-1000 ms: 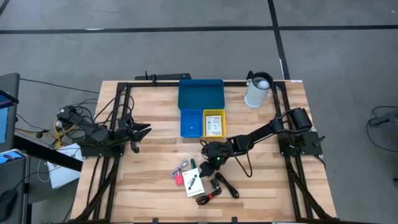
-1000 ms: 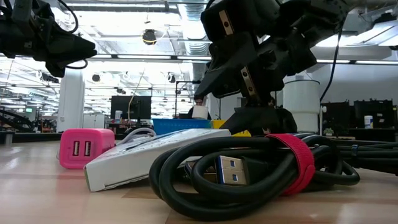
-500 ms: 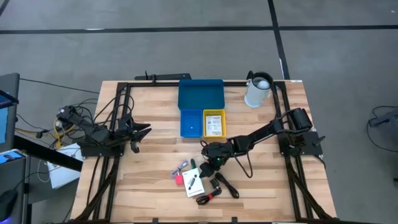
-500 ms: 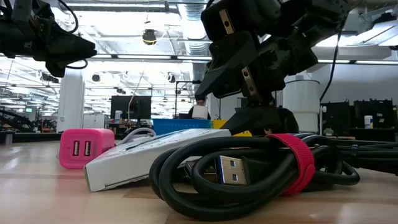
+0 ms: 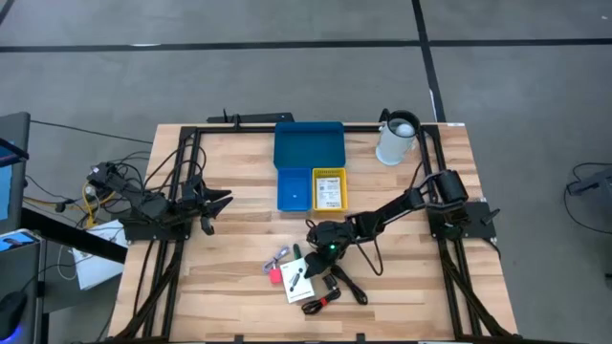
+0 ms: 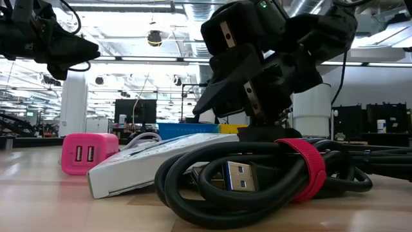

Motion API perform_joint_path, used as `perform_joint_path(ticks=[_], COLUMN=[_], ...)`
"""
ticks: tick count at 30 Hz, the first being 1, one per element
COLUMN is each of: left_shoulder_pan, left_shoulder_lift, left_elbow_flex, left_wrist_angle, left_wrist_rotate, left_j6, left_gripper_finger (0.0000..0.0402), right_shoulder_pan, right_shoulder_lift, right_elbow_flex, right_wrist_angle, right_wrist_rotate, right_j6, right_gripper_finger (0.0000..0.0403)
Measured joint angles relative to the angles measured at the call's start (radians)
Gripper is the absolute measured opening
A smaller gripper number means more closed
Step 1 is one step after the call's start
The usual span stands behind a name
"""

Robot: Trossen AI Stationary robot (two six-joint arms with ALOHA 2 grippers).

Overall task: Pick and place items into bin
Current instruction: Put the white card reader box into the yellow bin

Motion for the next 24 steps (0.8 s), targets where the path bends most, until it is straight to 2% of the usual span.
perform_joint_path(ticks=[24], left_shoulder_pan=[0.000], left_shoulder_lift=[0.000], left_elbow_flex=[0.000], left_wrist_angle=[0.000], left_wrist_rotate=[0.000], left_j6=[0.000], left_gripper_finger=[0.0095], right_shoulder_pan=[-0.006], right_shoulder_lift=[0.000], right_elbow_flex=[0.000], right_wrist_angle=[0.016], right_wrist_rotate=[0.000], right_j6=[0.019], right_gripper_finger=[0.0225])
